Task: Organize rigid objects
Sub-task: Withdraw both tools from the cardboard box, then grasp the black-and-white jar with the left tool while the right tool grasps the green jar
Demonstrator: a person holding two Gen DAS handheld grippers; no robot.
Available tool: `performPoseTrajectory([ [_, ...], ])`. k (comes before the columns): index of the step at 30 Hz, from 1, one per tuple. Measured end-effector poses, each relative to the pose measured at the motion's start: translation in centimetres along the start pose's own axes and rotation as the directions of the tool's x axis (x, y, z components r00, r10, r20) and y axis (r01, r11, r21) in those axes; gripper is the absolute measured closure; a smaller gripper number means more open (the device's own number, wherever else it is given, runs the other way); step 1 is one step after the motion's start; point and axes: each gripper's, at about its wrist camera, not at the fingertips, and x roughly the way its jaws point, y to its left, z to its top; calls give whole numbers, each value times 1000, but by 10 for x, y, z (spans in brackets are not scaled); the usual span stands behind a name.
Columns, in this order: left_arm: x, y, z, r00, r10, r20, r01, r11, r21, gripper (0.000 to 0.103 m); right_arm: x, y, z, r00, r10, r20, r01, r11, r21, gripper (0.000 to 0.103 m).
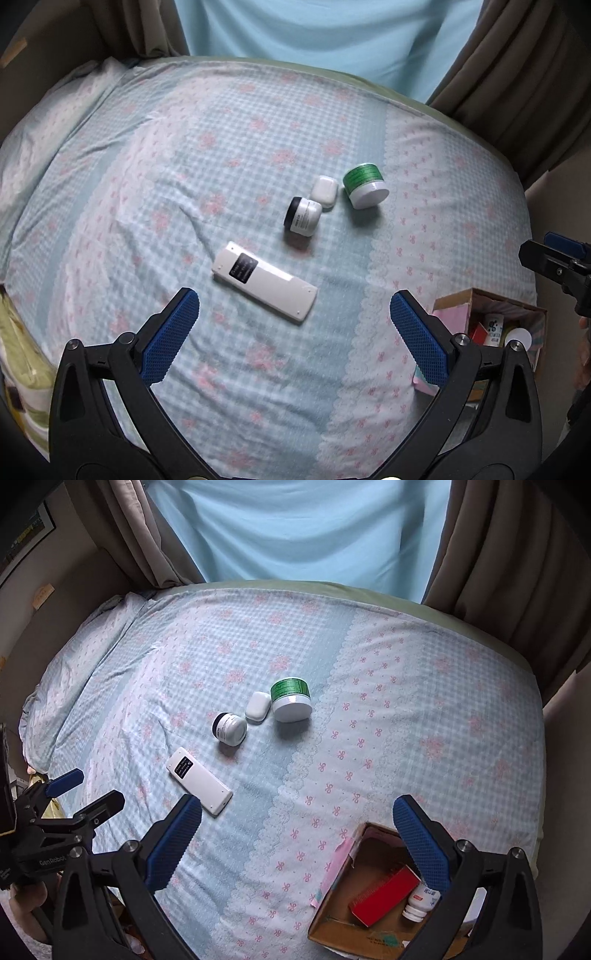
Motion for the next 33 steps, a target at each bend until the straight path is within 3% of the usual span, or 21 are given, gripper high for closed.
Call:
performPoseTrajectory([
  [10,109,-3,43,998,24,-62,-27,998,-53,0,107,3,78,991,37,-127,-50,994,-100,0],
  [17,167,-9,59,993,43,-107,-50,997,-63,0,182,1,112,968,53,-246,-84,990,-117,0],
  [27,228,-13,73,984,47,-171,-58,996,-64,0,266,3,136,919,28,-394,-76,991,-106,0],
  [33,247,-7,79,981,15,-194,-34,995,-92,6,292,1,137,903,38,-429,-78,994,-76,5],
])
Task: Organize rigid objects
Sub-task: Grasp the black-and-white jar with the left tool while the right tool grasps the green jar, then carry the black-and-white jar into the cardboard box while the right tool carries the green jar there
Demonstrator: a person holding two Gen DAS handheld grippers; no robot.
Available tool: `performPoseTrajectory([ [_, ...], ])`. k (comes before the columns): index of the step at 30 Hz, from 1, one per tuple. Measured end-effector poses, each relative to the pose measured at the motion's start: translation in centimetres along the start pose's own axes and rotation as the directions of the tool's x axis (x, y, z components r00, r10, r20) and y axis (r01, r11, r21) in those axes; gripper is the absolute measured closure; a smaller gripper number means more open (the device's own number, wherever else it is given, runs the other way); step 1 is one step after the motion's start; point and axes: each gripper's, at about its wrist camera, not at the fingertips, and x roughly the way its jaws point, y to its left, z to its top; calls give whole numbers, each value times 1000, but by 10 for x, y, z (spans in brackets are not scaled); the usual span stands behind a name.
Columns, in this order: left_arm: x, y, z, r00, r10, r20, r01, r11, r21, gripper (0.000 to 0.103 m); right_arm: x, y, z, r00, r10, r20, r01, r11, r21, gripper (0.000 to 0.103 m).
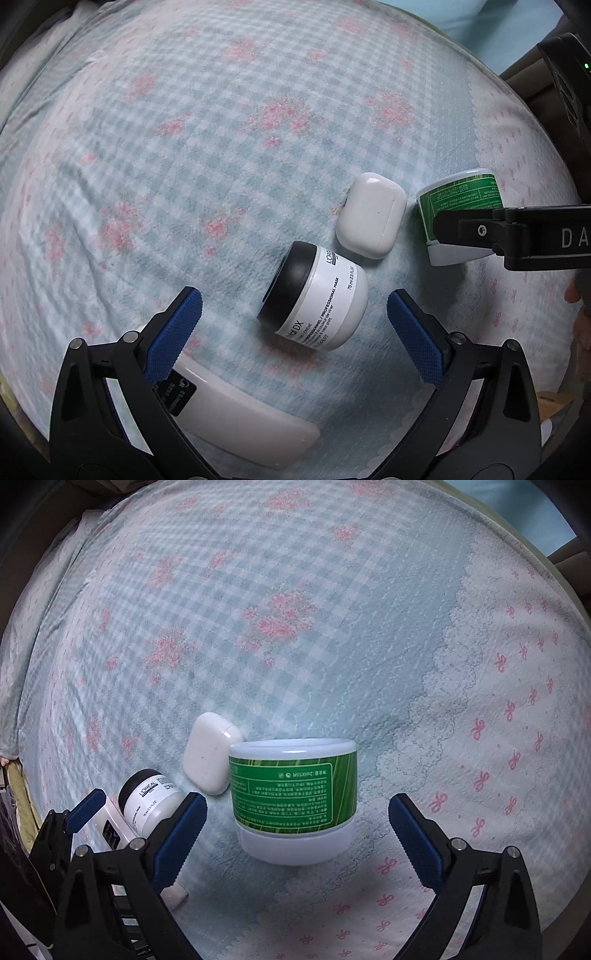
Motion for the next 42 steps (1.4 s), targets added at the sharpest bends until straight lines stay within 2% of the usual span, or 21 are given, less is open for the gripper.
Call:
performPoseTrajectory([
  [3,9,0,4,1000,-22,-19,22,1000,-1,18,10,0,4,1000,14,-19,-14,1000,8,8],
  [8,19,-5,4,997,-71,-43,72,997,14,44,22,-4,5,998,35,-48,-33,999,37,35],
  [11,21,-11,3,997,-64,-41,66,997,39,45,22,-7,2,999,32,-35,-30,998,46,36],
  [16,17,-9,5,995,-95,-41,97,995,35,47,17,-8,-4,1000,20,-22,-19,997,72,36],
  [21,-3,5,1,992,-118,-32,119,993,22,48,2,-6,-17,1000,30,-8,-29,995,92,36],
  [27,-42,8,-1,990,-142,-3,142,990,21,48,-36,2,-33,998,31,46,-35,995,93,36],
  [32,-94,2,-5,986,-163,38,161,984,72,48,-87,4,-53,992,37,118,-50,993,106,37],
  [36,-140,-12,-11,980,-183,77,172,976,132,48,-133,5,-81,974,50,219,-84,985,149,37],
  [42,-203,-36,-35,965,-231,123,201,955,217,48,-209,1,-144,923,20,384,-115,967,227,36],
])
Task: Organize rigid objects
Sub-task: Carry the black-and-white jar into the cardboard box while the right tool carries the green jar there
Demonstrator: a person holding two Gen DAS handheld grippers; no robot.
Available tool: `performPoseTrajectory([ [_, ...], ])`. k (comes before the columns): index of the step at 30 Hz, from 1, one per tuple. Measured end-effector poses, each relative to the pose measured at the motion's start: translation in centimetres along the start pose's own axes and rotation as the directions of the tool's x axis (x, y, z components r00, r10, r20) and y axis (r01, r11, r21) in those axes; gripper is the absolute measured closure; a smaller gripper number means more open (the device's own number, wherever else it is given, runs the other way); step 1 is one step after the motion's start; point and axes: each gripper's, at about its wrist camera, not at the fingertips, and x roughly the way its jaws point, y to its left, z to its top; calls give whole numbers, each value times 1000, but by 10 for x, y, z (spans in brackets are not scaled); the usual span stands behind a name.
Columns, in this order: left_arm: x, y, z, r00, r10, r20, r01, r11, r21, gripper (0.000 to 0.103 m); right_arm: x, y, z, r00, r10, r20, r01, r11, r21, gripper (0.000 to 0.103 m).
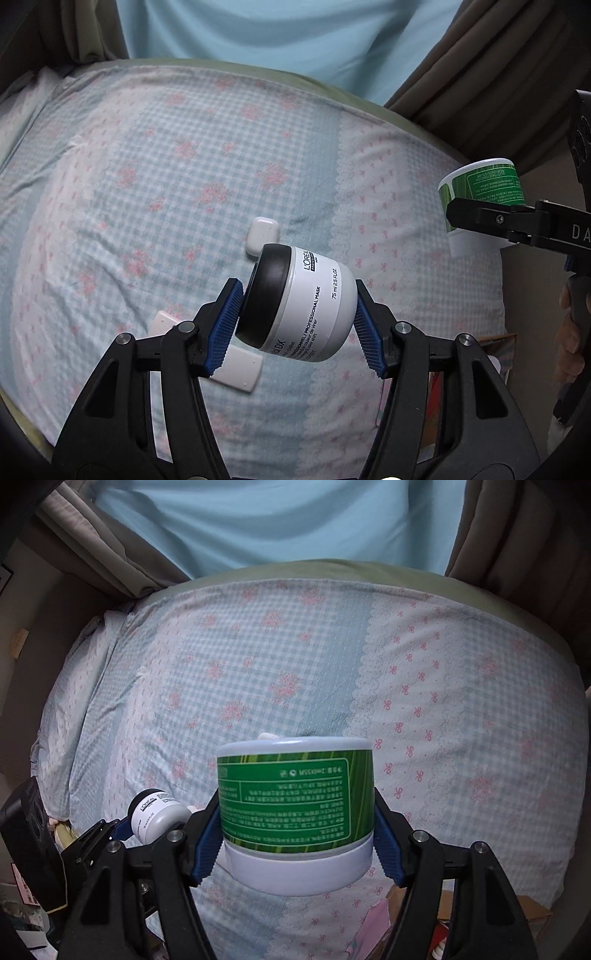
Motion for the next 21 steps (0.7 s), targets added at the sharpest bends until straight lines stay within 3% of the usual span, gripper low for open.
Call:
performPoseTrajectory([
  [8,-46,-66,-38,998,-64,11,62,991,117,48,-93,-41,-75,992,-19,122,4,992,128,36],
  [21,-59,-173,-116,985,-162,-62,172,954,245,48,-160,-155,-229,983,-151,105,104,926,363,36],
])
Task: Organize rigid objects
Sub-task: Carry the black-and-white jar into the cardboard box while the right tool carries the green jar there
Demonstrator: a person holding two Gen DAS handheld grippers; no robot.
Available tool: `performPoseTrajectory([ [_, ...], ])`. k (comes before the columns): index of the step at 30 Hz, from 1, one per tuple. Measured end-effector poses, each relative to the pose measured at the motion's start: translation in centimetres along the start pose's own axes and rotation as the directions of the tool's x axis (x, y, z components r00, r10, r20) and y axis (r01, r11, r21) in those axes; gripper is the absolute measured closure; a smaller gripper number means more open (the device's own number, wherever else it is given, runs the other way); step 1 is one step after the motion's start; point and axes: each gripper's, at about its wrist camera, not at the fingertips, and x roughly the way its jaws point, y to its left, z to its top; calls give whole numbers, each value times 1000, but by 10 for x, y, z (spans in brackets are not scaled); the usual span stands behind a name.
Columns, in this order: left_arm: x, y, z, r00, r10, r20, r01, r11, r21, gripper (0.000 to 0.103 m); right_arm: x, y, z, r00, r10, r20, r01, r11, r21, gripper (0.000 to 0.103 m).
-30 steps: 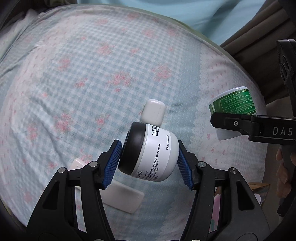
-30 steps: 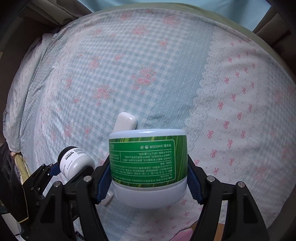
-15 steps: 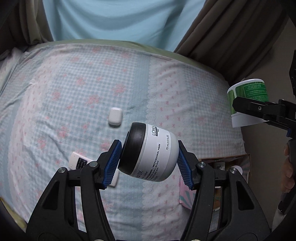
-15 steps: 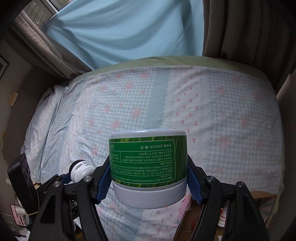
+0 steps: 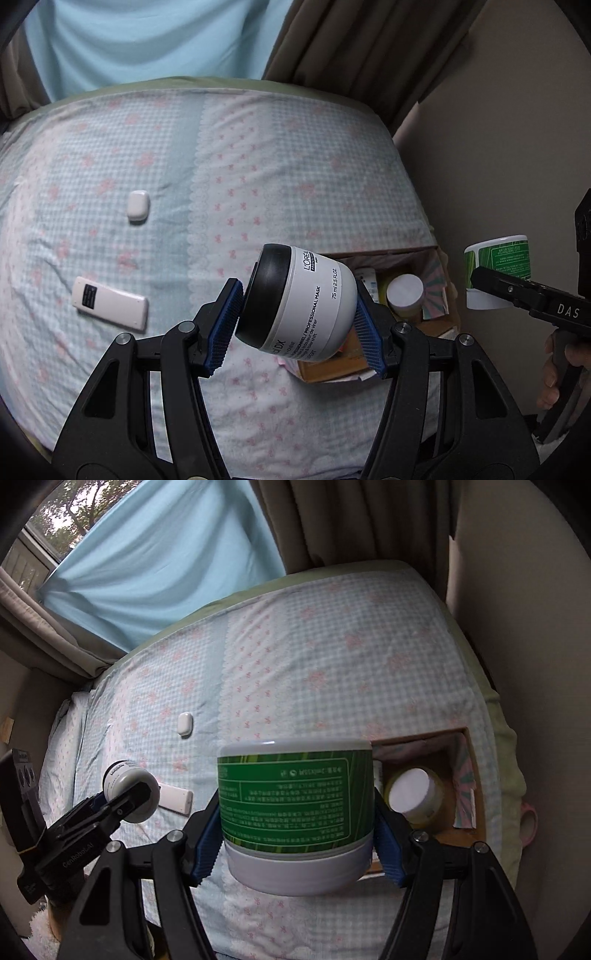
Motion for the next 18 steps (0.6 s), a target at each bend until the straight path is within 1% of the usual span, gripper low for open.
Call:
performPoseTrajectory([
  [4,15,-30,-10,999,-15,-36,17,999,41,48,-6,-40,-20,1000,-23,-9,24,998,63,36],
  [8,35,-56,-17,997,-25,-73,30,997,67,47,-6,-68,-33,999,-31,-18,33,996,79,36],
  [14,78,-83,-15,993,7,-119,8,992,122,47,15,-86,-46,1000,-15,-24,16,1000,14,36],
  [18,116,-88,-9,987,49,-156,-26,989,146,47,49,-86,-50,999,28,-44,-30,999,-39,36],
])
